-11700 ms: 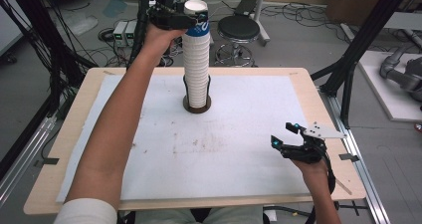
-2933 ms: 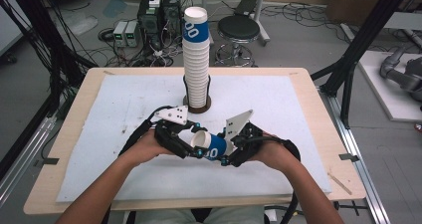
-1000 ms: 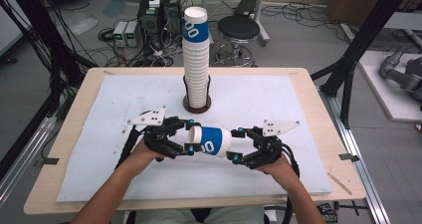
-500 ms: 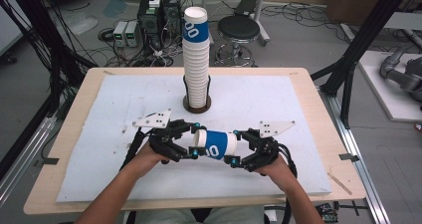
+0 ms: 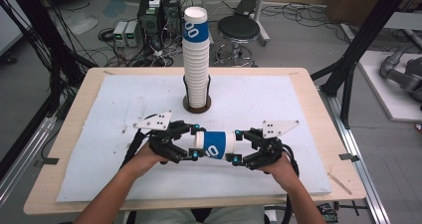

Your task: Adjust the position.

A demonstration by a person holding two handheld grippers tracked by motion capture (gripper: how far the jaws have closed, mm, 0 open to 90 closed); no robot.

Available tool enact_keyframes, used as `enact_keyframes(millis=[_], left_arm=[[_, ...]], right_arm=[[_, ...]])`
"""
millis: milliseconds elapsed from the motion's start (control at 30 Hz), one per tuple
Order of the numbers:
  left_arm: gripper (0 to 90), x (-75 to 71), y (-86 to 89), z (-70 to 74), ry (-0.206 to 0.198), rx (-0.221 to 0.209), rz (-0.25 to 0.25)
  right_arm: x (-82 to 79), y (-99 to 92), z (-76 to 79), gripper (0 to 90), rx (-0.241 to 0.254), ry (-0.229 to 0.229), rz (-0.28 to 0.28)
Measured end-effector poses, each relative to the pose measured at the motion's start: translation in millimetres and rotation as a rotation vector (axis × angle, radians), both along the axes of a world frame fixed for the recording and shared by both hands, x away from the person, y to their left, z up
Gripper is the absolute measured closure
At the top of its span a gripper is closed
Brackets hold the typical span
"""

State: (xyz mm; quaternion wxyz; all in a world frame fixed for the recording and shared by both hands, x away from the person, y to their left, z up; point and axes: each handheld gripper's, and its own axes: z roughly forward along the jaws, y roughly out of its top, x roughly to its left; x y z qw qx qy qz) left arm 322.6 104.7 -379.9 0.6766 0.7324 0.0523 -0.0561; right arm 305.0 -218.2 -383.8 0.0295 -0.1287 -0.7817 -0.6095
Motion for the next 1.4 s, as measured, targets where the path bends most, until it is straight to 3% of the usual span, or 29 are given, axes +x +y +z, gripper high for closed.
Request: enact_keyframes(millis=[67,133,200,333,467,667,900,1100,1400], left_arm=[[26.8,-0.7,-0.7,-0.1,0.026,0.023,0.016],[16.6,-0.3,-0.2,0.0,0.056,0.049,0.034],[15.7,-0.6,3.1,1.5,0.063,0.061,0.042],[15.7,-1.9,13.8,6.3,0.049,0.080,0.056],[15.7,-0.9,21.2,14.0,0.029,0.139,0.081],[15.7,0.6,24.1,28.0,0.004,0.211,0.077],[15.7,1.1,14.7,34.5,-0.016,0.322,0.053],[16.4,0.3,-0.5,30.3,-0.045,0.422,0.030],[18.1,2.6,-16.1,26.7,-0.053,0.527,-0.009]], right_arm=[[0.5,-0.2,1.6,28.9,-0.008,-0.012,-0.001],[0.2,-0.2,3.9,29.0,-0.010,-0.019,0.002],[-0.2,-0.5,6.9,29.0,-0.020,-0.020,0.002],[1.0,-2.7,12.3,29.0,-0.073,-0.029,-0.004],[3.2,-2.0,18.5,29.0,-0.145,-0.051,-0.020],[6.8,7.0,26.5,28.9,-0.244,-0.064,-0.009],[9.4,22.2,38.3,28.9,-0.361,-0.099,0.021],[9.3,36.7,46.0,28.9,-0.470,-0.128,0.054],[8.4,51.4,47.4,28.7,-0.565,-0.137,0.081]])
